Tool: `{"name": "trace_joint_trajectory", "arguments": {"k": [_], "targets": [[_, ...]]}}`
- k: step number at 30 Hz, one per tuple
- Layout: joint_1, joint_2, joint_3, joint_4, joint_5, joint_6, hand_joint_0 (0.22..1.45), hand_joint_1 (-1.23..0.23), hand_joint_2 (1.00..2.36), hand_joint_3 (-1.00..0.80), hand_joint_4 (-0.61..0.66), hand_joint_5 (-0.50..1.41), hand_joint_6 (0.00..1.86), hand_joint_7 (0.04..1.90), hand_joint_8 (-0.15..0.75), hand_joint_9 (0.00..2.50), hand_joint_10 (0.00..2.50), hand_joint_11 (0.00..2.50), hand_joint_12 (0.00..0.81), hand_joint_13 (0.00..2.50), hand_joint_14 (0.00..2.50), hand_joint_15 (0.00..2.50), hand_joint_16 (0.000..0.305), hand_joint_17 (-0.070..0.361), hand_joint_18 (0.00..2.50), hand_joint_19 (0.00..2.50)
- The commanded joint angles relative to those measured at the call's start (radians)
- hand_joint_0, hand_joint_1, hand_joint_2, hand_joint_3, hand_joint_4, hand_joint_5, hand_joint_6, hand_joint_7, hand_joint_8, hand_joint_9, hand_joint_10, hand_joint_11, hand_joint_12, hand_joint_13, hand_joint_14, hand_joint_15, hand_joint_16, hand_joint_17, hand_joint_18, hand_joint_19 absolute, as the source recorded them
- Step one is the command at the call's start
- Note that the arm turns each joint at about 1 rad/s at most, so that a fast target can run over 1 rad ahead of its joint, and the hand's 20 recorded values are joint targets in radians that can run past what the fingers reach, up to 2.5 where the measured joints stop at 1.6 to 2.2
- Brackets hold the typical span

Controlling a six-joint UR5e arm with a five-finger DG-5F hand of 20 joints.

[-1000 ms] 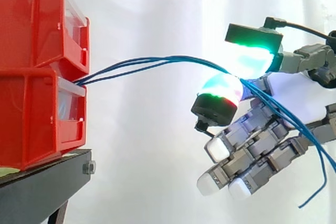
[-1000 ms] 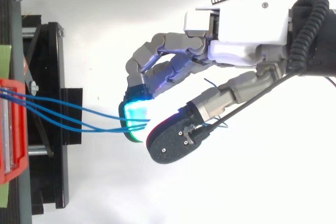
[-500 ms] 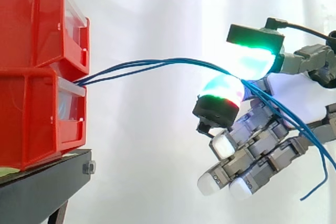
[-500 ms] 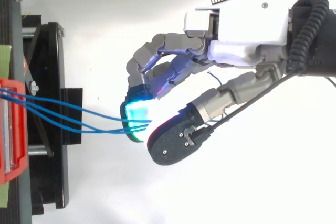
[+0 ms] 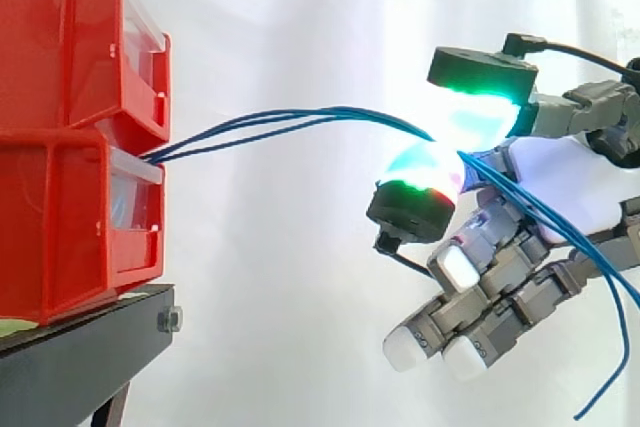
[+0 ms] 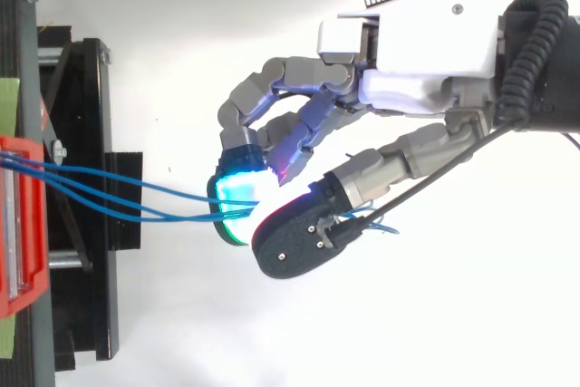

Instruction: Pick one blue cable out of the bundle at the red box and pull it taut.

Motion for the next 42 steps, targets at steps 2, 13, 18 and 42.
{"name": "trace_joint_trajectory", "arguments": {"k": [2,13,18,42], "targets": [[0.000,0.000,-0.001,-0.002,0.001,0.000,0.53,-0.68,1.15,-0.11,-0.12,-0.11,0.90,1.09,0.357,0.93,0.01,0.56,0.420,0.51,0.01,0.19,0.069,0.154,0.51,0.23],[0.000,0.000,-0.001,0.000,-0.001,-0.002,0.69,-0.92,1.02,-0.25,-0.13,-0.15,0.91,1.13,0.272,0.80,0.01,0.60,0.339,0.43,0.01,0.18,0.050,0.112,0.41,0.22],[0.000,0.000,0.000,0.000,-0.001,-0.002,0.74,-0.95,1.00,-0.43,-0.13,-0.15,0.92,1.10,0.266,0.79,0.01,0.60,0.337,0.43,0.01,0.17,0.050,0.112,0.43,0.20],[0.000,0.000,0.000,0.000,0.001,-0.002,0.49,-0.69,1.00,-0.50,-0.01,-0.14,0.88,1.05,0.297,0.77,0.01,0.55,0.373,0.37,0.01,0.18,0.056,0.126,0.38,0.26]]}}
